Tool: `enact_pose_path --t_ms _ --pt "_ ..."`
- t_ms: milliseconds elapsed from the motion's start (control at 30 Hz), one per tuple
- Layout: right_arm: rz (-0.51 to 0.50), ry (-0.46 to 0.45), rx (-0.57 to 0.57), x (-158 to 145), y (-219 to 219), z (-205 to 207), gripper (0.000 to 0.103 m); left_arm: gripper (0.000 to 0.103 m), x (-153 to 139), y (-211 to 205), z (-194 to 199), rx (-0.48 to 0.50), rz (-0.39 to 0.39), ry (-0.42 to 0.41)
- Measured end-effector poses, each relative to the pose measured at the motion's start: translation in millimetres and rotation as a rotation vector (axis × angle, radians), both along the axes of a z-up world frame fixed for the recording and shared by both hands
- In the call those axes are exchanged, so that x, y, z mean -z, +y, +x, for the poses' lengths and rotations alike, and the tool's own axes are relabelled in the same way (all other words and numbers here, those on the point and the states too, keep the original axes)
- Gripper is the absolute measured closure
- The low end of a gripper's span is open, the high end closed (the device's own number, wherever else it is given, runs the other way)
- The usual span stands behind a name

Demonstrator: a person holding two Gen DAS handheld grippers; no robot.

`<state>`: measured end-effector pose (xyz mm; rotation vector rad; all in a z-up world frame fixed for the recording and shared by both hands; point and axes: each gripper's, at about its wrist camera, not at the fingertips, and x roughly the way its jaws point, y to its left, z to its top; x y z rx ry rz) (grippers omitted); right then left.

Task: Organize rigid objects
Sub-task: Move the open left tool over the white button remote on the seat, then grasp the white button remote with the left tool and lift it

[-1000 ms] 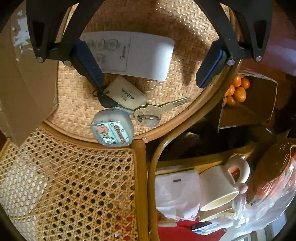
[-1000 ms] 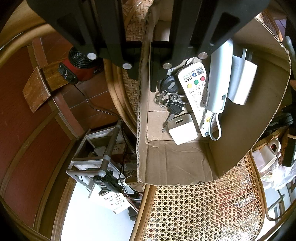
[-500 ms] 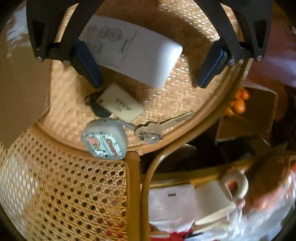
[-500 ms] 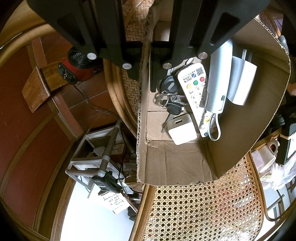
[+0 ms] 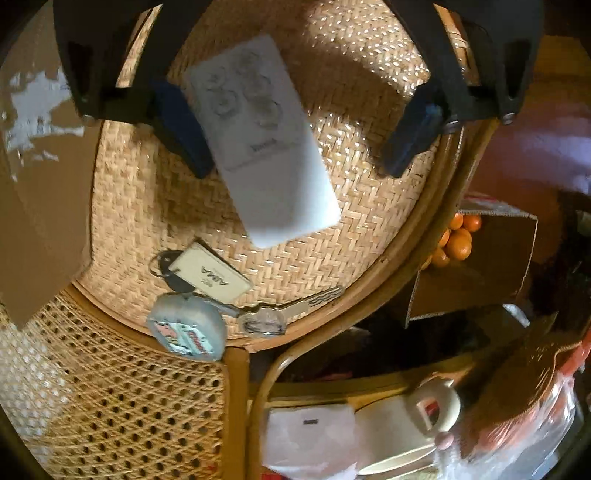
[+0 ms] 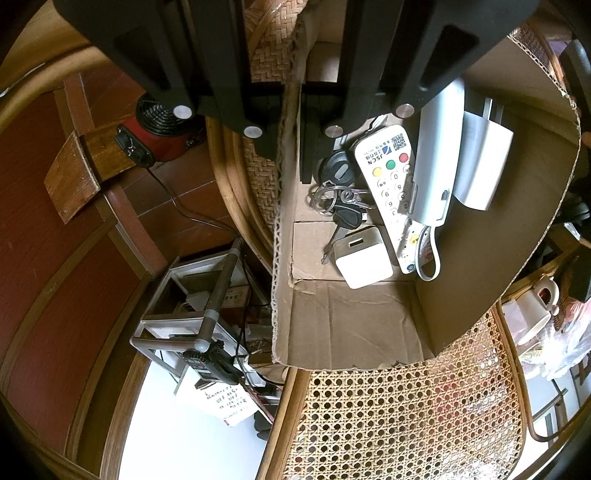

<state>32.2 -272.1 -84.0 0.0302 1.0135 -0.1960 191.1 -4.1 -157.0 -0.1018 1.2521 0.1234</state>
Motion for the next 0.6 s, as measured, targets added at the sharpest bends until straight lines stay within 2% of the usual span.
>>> enact_pose_path --t_ms 67,200,367,600 --pt "0.000 -0.001 0.001 0.0 -0.2 -0.2 0.096 0.048 -4.6 -3.6 -4.8 0.035 0.009 -0.019" --pt "0.001 -0.001 0.001 0.1 -0.9 -0.3 0.096 0.053 -8.2 -10.2 -14.4 0.159 0.008 -0.010" --pt "0.001 0.000 0.000 0.4 -1.6 0.0 0.096 0.053 -13.0 -4.7 -25.6 0.175 -0.026 -0.002" --pt "0.002 -0.001 0.000 0.4 -1.8 0.0 0.096 0.054 -44.5 -1.4 -38.7 0.194 -0.021 -0.117"
